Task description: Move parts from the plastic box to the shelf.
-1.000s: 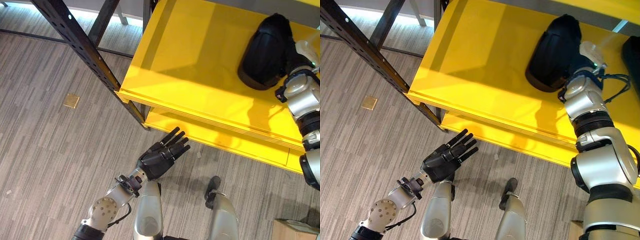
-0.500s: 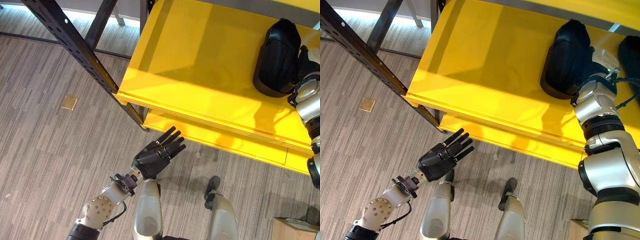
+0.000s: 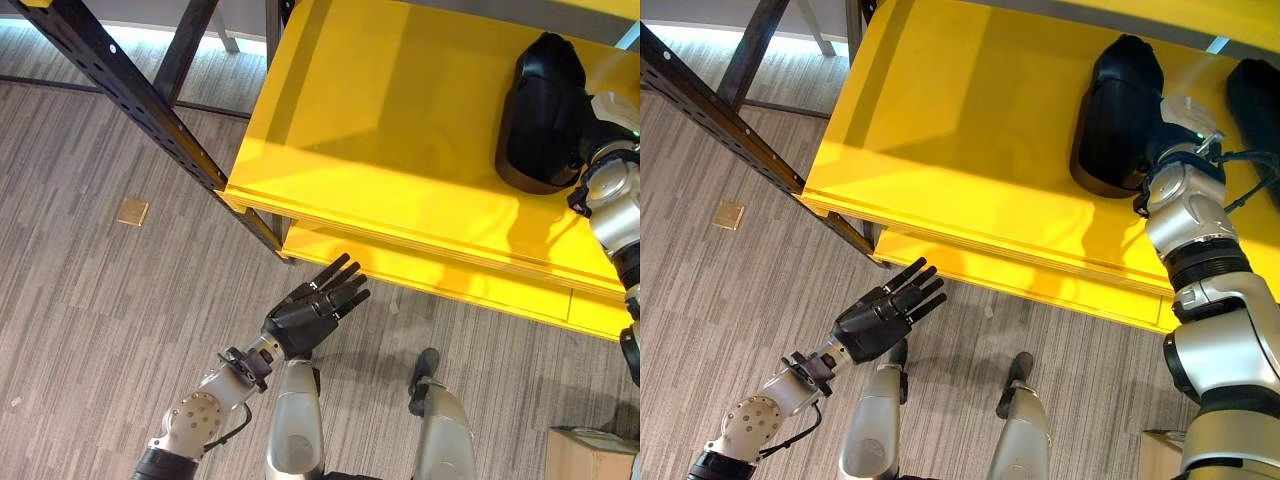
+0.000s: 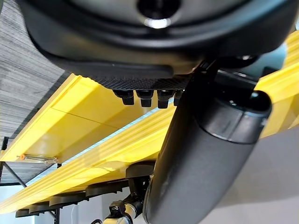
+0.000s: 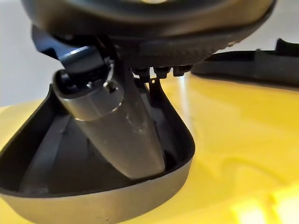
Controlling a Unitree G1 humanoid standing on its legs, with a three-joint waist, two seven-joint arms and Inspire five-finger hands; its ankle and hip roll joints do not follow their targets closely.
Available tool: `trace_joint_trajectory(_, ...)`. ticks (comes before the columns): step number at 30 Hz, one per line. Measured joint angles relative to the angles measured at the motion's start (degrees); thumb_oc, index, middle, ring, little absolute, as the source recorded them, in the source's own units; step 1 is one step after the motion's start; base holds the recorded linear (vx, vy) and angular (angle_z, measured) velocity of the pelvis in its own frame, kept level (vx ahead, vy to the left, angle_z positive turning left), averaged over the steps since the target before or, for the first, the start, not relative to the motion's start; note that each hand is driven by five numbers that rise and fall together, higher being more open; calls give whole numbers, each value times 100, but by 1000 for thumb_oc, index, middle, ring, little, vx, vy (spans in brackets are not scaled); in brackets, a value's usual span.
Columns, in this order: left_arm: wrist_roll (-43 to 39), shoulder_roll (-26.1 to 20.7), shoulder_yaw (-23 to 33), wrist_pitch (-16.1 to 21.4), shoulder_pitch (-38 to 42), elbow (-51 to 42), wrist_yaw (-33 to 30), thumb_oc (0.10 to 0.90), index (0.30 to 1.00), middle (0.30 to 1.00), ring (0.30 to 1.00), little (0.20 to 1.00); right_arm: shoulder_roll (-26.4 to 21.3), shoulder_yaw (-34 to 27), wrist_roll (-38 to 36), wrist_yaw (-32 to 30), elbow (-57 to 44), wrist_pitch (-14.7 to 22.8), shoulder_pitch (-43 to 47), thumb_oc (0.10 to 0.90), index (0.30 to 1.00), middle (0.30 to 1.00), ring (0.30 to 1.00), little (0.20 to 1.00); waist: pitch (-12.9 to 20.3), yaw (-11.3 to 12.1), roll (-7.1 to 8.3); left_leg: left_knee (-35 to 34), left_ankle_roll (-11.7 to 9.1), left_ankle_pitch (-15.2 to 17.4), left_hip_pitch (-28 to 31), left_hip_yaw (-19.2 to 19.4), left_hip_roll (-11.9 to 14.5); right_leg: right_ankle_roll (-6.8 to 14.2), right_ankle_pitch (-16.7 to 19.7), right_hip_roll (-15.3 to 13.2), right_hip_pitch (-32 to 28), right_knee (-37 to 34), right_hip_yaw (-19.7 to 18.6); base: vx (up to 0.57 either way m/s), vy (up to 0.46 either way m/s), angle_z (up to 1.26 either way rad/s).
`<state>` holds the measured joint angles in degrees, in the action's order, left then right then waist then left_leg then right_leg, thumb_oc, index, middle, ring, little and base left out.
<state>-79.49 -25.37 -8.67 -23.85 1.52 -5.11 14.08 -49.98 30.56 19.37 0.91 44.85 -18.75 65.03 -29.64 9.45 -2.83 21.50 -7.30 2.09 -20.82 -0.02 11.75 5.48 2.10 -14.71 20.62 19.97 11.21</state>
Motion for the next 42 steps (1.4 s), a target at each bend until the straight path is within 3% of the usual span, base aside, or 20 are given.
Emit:
trace_joint_trajectory(5,4,216,0,-32,-9,0,32,900,1000,1000,1000,1000,9,178,529,184,-546,20,-176,900,1000,1000,1000,1000,-1,8,-1,4,0,0,3,0,3,-1,0,2,0,13,-8,0,0,0)
trace_joint_trajectory(16,127,211,8,-112,-2,1,42,900,1000,1000,1000,1000,117,195,449,-16,-578,-227,-212,900,1000,1000,1000,1000,-1,15,-1,6,-1,-2,15,1,7,-2,2,10,-5,25,-27,0,0,0)
trace_joint_trajectory(25,127,189,-2,-113,2,1,56,900,1000,1000,1000,1000,270,185,652,-1066,-226,-307,-221,900,1000,1000,1000,1000,-4,18,-9,18,0,-1,12,25,3,-5,34,10,-4,-29,-45,0,0,0)
trace_joint_trajectory(31,99,177,-53,-61,-10,-10,169,900,1000,1000,1000,1000,270,-93,662,-2142,-190,-237,-241,900,1000,1000,1000,1000,-52,8,-169,0,13,7,11,79,-8,2,69,7,4,-99,-81,4,18,-2)
trace_joint_trajectory(36,83,174,-74,56,-22,-10,169,900,1000,1000,1000,1000,265,-492,458,-2499,-265,40,-325,900,1000,1000,1000,1000,-55,-19,-195,-23,32,18,14,128,-38,21,56,-24,42,-90,-123,19,52,-2)
trace_joint_trajectory(42,-94,176,-71,147,-68,-10,174,900,1000,1000,1000,1000,256,-697,456,-2515,-710,320,-611,900,1000,1000,1000,1000,-56,-125,-197,-53,47,27,64,149,-103,58,23,-101,74,38,-150,24,26,2)
